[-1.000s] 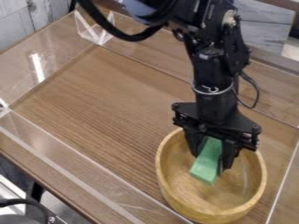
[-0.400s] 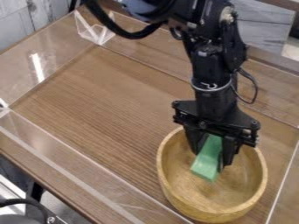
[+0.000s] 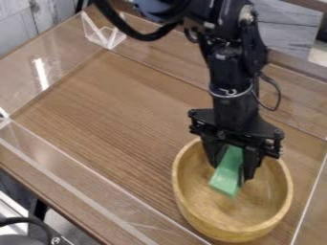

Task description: Put the green block in the brown bowl

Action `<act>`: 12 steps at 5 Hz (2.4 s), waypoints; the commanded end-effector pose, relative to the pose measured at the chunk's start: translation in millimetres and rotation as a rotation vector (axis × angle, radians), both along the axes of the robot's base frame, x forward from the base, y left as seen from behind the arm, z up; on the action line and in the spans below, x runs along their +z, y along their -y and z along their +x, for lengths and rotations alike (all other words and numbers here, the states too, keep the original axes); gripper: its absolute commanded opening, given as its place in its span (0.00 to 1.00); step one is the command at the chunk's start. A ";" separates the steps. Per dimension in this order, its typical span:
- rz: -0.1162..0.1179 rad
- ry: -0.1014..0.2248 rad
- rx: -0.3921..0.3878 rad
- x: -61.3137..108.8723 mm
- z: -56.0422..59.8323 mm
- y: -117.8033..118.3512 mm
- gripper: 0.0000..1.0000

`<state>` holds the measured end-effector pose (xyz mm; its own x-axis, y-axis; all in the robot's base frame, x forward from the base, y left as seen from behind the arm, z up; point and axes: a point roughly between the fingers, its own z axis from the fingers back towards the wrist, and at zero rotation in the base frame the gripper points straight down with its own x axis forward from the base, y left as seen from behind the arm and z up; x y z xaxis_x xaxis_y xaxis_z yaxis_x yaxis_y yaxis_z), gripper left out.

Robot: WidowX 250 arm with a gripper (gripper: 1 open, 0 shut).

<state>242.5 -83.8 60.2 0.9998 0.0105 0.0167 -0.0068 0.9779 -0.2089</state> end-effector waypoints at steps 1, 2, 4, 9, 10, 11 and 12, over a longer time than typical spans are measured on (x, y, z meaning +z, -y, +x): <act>-0.017 0.048 0.009 12.6 13.1 -0.4 0.00; -0.021 0.046 0.009 12.7 14.0 -1.2 0.00; -0.028 0.040 0.008 13.6 15.6 -3.1 0.00; -0.052 0.026 0.000 9.8 18.0 -5.6 0.00; -0.057 0.021 -0.003 9.3 17.7 -6.1 0.00; -0.062 0.015 -0.006 8.7 17.5 -6.5 0.00; -0.067 0.010 -0.009 8.3 17.1 -6.8 0.00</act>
<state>246.3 -77.5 56.1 0.9996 -0.0044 -0.0287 -0.0033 0.9645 -0.2640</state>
